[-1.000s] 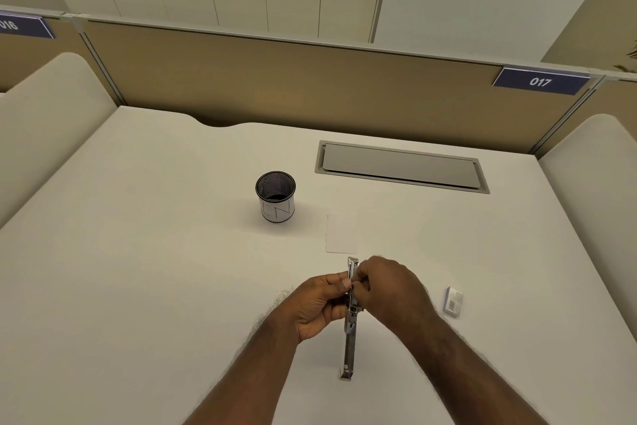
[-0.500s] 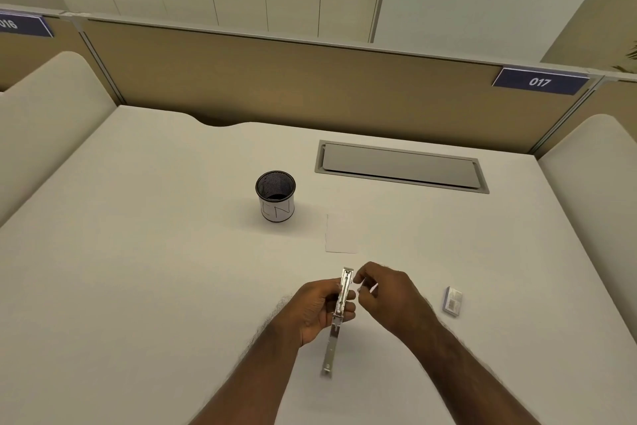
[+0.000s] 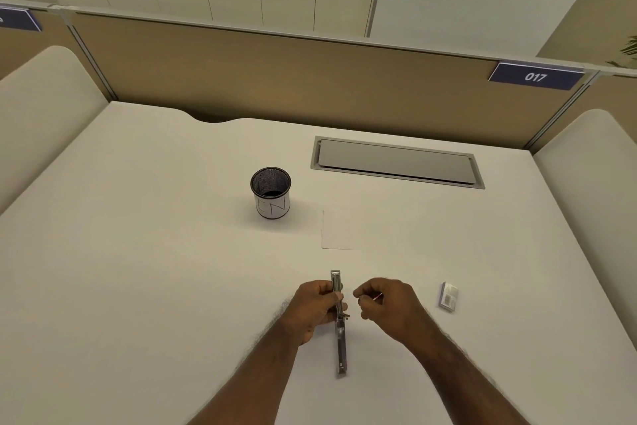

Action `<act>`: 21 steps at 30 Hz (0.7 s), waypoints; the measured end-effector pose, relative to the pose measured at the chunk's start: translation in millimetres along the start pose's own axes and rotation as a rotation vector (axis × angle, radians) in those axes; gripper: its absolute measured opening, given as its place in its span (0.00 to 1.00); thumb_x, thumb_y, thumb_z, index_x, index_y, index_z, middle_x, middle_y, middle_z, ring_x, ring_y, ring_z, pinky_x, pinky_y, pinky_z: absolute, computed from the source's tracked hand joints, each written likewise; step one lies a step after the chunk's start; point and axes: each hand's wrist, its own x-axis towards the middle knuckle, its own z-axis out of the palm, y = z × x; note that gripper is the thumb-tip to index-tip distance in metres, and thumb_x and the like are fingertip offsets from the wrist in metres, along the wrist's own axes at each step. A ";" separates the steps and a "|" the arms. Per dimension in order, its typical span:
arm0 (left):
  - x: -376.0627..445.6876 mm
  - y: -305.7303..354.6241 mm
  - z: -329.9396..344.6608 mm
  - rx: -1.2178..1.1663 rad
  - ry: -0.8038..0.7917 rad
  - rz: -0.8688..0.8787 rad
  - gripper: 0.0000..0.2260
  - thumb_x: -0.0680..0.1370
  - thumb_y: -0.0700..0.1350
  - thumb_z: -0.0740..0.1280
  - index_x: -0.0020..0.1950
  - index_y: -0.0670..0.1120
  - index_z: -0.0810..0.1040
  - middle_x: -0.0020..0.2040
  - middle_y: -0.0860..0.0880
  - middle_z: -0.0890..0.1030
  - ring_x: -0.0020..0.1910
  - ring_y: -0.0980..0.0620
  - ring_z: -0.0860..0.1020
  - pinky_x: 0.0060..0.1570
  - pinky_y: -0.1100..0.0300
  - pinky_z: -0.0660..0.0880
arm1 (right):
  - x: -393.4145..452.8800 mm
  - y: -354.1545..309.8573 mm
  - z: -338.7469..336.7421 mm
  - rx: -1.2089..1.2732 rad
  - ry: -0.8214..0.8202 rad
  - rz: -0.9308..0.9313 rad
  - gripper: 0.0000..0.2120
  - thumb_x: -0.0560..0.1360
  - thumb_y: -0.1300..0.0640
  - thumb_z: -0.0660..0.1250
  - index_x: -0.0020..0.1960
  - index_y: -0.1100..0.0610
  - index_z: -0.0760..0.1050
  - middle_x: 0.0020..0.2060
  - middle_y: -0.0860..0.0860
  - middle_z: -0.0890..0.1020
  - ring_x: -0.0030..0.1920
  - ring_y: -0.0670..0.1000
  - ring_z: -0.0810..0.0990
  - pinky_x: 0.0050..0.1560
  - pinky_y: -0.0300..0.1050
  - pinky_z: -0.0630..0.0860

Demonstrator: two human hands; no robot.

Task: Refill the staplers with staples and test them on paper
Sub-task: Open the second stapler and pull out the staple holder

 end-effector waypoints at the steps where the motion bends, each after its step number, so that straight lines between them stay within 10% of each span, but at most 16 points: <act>1: 1.2 -0.1 0.9 0.034 0.010 0.004 0.06 0.79 0.35 0.65 0.53 0.39 0.79 0.45 0.40 0.82 0.42 0.46 0.83 0.40 0.57 0.82 | -0.9 0.6 0.1 0.011 0.001 0.002 0.07 0.72 0.59 0.68 0.40 0.47 0.80 0.31 0.43 0.83 0.33 0.41 0.83 0.36 0.26 0.73; 12: 15.4 1.5 8.1 0.632 0.228 0.154 0.11 0.74 0.40 0.66 0.31 0.46 0.75 0.27 0.51 0.73 0.29 0.50 0.70 0.34 0.57 0.74 | -3.7 8.4 -2.0 0.058 0.012 0.021 0.05 0.69 0.53 0.74 0.38 0.46 0.80 0.35 0.44 0.84 0.37 0.46 0.82 0.45 0.42 0.79; 21: 15.3 1.5 18.0 0.702 0.430 0.146 0.08 0.73 0.44 0.66 0.50 0.49 0.82 0.46 0.52 0.84 0.39 0.53 0.80 0.36 0.66 0.71 | -2.6 11.0 -2.1 0.097 0.023 0.019 0.03 0.70 0.53 0.73 0.40 0.47 0.80 0.35 0.44 0.83 0.38 0.48 0.83 0.45 0.44 0.80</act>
